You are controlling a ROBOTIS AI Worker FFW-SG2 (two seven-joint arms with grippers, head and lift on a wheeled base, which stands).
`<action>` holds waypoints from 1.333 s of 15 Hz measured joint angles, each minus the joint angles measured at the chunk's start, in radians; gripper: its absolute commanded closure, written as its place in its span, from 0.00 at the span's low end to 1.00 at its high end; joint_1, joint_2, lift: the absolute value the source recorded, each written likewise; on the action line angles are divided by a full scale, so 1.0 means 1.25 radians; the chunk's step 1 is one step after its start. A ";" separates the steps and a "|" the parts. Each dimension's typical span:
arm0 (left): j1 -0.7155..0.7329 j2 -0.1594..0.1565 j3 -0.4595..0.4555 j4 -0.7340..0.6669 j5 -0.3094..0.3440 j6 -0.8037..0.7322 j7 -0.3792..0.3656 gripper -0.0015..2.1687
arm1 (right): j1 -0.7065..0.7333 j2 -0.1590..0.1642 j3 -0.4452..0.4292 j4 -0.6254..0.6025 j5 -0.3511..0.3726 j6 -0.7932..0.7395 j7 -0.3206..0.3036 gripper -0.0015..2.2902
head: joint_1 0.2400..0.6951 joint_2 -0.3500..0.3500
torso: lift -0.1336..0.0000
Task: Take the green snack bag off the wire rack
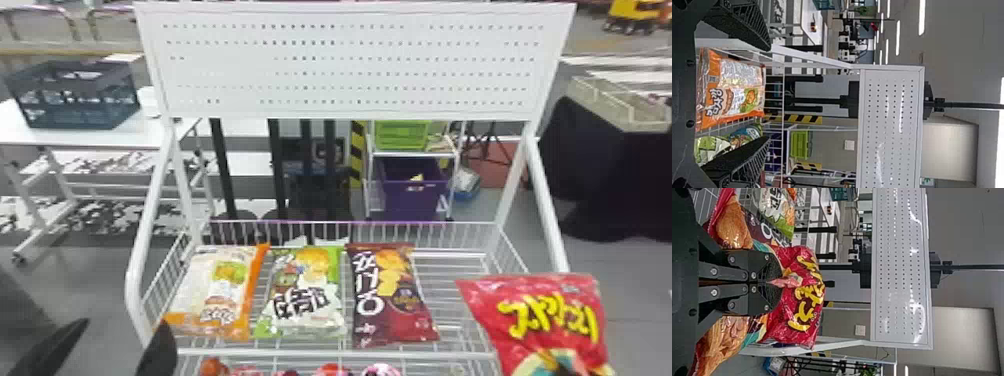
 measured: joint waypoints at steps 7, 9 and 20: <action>-0.205 0.047 -0.208 0.152 -0.015 0.003 0.087 0.04 | -0.002 0.000 0.001 0.002 0.000 0.000 0.000 0.95 | 0.57 0.50 | 1.00; -0.334 0.058 -0.314 0.254 -0.018 0.018 0.119 0.04 | -0.001 0.000 0.002 0.002 0.000 0.000 0.000 0.95 | 0.57 0.50 | 1.00; -0.785 -0.021 -0.547 0.697 0.052 0.181 0.156 0.10 | 0.008 0.003 0.000 0.005 0.003 0.000 0.000 0.95 | 0.57 0.50 | 1.00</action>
